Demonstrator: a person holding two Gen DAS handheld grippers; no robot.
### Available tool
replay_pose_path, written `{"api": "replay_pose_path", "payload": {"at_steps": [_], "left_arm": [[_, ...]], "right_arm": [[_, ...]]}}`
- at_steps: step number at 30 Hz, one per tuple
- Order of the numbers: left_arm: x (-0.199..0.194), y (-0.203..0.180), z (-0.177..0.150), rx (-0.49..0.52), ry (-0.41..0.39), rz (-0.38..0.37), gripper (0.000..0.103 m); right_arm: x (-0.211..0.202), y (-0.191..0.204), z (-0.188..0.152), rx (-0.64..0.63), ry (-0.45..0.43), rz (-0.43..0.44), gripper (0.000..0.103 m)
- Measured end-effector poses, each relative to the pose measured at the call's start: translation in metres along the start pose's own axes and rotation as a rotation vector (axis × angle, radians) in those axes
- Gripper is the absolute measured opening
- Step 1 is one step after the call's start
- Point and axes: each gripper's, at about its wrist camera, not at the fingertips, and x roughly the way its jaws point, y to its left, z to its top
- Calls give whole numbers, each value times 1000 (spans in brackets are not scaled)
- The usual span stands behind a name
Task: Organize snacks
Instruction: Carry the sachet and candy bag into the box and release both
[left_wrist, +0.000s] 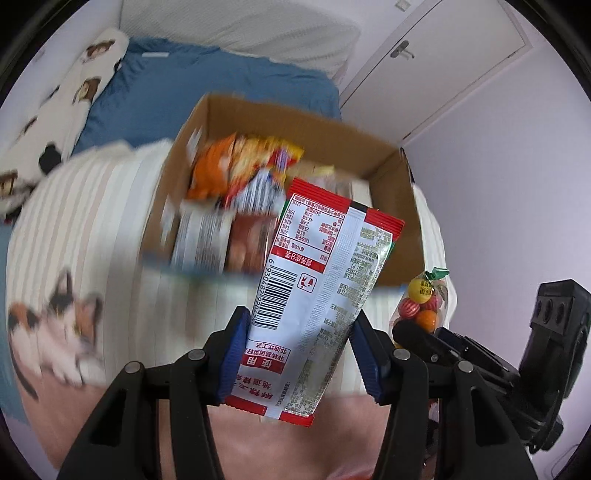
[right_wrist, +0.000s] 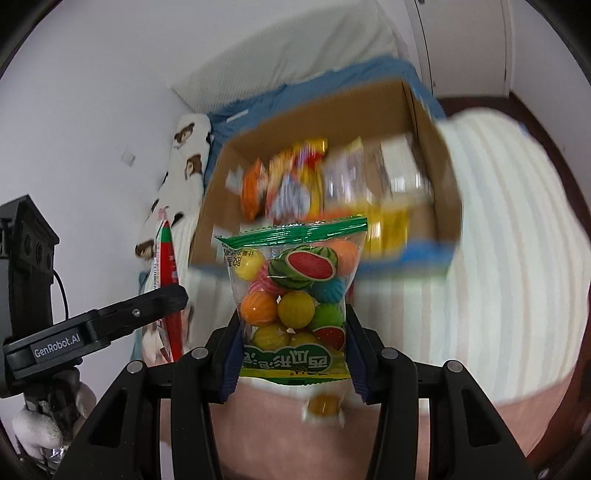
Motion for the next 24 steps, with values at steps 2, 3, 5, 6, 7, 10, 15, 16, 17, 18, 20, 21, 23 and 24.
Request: {"api": "replay_pose_path", "payload": {"at_steps": [2,3,5,6,7,10,15,16,17,18,20,21,23,24], "left_arm": [[6,-8,25,4,2,7,52],[12,-12,39,12,12,15,52],[29,-15,66,15,33,38,52],[36,-16,77,19,46,47,52],[46,-16,87,18,59,59,52],[74,-16,117,27,92,100,52],[110,-12,143,29,149,134,53],[116,-11,146,28,160,146,53],[121,-11,148,37,176,168,53],[127,-9,149,35,196,183,53],[136,-3,150,6,233,181,54],[139,-1,150,-1,249,186,64],[141,-1,150,13,244,205,84],[141,-2,150,24,238,214,91]], "right_arm": [[5,-1,30,-7,-8,-33,51],[8,-3,43,-7,-3,-42,51],[20,-8,69,4,13,-61,51],[24,-9,79,6,24,-68,51],[34,-12,93,11,41,-78,51],[50,-19,116,15,75,-110,51],[80,-32,146,30,128,-151,51],[88,-35,151,36,138,-156,51],[93,-37,153,38,151,-156,51],[99,-39,157,44,168,-156,51],[108,-41,162,48,198,-164,51],[111,-42,163,52,205,-173,52],[121,-43,166,48,238,-200,66],[123,-44,167,54,250,-202,75]]}}
